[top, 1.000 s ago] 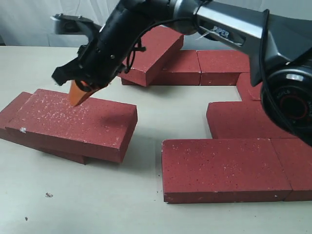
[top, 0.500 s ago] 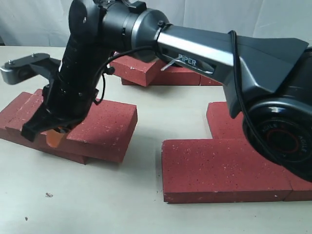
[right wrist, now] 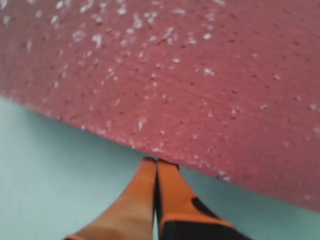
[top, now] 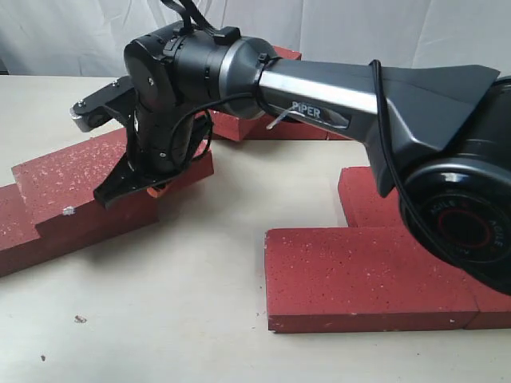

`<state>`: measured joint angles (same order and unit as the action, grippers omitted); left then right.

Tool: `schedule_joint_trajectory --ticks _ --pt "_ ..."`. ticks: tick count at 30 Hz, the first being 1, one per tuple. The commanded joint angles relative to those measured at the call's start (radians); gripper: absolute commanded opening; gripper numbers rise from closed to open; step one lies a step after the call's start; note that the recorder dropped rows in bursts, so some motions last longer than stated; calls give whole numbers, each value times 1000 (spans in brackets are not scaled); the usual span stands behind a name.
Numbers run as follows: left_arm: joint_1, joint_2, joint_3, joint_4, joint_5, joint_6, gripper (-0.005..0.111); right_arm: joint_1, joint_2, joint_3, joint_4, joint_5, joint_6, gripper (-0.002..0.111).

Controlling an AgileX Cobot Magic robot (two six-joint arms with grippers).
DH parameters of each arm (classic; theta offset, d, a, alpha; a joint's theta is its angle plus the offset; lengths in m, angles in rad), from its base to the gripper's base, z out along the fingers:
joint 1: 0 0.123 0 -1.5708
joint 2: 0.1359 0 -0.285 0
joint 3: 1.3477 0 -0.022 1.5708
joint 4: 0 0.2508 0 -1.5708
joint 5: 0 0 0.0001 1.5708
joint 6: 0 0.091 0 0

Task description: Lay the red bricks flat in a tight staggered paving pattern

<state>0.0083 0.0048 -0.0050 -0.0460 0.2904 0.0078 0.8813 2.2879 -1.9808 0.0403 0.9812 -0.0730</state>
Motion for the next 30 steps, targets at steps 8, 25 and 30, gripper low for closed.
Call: schedule_joint_trajectory --ticks 8,25,30 --pt "-1 -5 5 3 -3 0 0 -40 -14 0 -49 -95 117 -1" --pt "-1 -5 5 3 -3 0 0 -287 -31 0 102 -80 110 -1" --pt "-1 -5 5 3 -3 0 0 -287 1 2 127 -75 107 -1"
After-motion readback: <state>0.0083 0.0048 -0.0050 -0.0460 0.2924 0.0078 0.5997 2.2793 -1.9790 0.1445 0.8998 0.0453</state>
